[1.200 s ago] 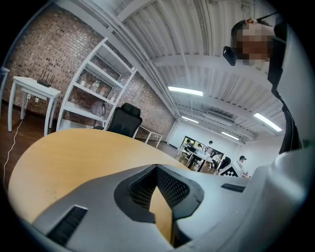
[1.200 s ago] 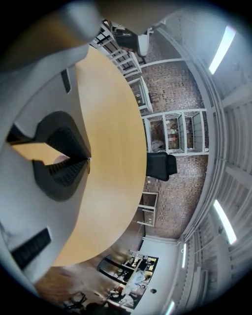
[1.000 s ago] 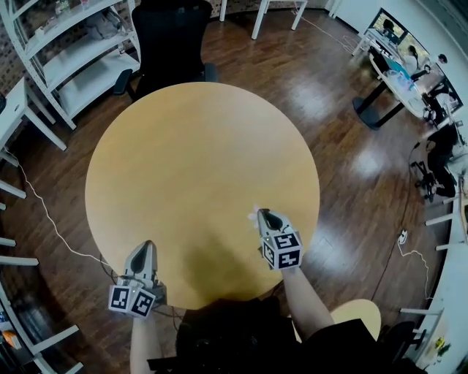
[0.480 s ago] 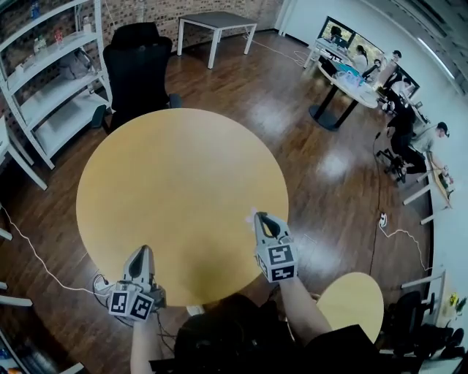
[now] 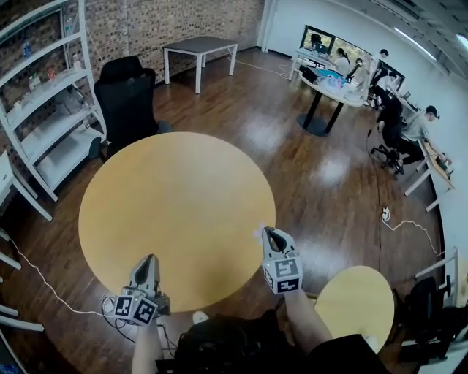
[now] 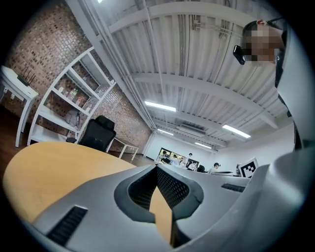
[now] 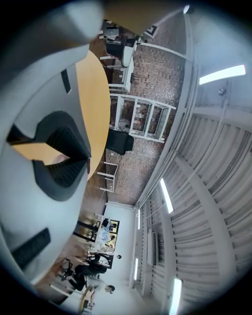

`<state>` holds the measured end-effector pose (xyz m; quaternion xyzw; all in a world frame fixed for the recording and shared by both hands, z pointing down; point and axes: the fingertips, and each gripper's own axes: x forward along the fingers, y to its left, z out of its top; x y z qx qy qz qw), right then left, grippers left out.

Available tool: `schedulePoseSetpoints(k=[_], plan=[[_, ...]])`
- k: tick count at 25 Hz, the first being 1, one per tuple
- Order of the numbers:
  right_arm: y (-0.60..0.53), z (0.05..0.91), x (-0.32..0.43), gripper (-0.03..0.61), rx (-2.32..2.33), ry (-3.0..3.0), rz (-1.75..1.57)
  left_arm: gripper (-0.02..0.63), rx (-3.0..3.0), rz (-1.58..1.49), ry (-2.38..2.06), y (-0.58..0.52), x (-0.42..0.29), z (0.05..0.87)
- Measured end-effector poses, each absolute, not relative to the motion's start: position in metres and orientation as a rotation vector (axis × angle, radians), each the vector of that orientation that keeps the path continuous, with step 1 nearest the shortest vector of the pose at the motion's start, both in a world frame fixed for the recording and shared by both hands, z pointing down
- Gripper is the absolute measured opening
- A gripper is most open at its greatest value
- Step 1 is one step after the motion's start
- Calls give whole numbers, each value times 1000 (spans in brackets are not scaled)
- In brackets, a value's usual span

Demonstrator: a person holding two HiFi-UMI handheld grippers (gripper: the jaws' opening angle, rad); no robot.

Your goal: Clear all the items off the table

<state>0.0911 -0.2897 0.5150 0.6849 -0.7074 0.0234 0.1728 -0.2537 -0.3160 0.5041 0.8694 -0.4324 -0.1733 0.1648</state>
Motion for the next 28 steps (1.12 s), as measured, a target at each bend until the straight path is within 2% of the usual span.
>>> schedulePoseSetpoints(k=[6,14,24,28], plan=[[-205,503,209,3,2192,-1816,118,-2,2569,-479,-980,-301,-140,488],[-52,519,326,3,2469,-1570,230,-2,2775,-274,-485,-200,43,468],[148,558,413,3,2787,-1151,429,-2,2748,-167,-55,-103,184,481],[204,553,420,3,2860,-991,417,-2,2747,-152,143,-69,232,475]])
